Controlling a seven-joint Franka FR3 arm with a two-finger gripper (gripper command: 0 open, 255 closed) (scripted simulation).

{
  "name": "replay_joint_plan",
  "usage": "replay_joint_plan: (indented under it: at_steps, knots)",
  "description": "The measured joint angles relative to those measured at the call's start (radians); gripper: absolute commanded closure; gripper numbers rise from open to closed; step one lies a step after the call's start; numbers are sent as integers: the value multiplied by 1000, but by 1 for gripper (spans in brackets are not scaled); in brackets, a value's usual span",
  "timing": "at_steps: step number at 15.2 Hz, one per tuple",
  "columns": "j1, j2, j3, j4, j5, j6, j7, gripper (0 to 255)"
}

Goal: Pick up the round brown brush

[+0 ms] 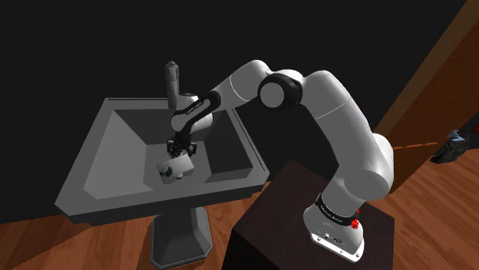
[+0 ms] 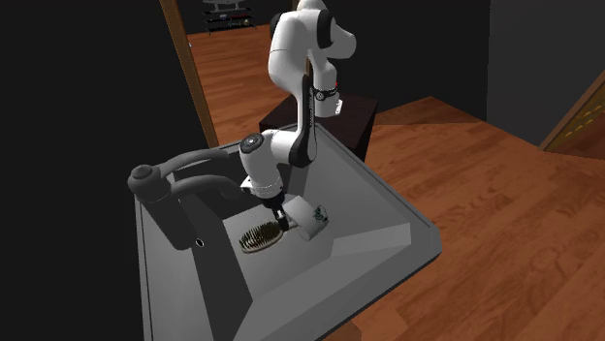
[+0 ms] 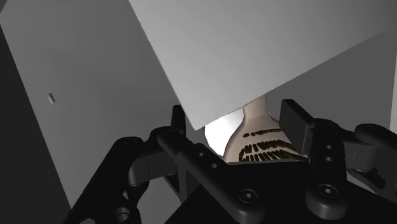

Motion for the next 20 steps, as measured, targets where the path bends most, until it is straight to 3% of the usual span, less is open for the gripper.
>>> replay_joint_plan:
  at_steps: [7,20]
  knots:
    - [2,-14,4,5,0,-1,2,255]
    - [-7,-132,-4,-56,-4,-107,19,255]
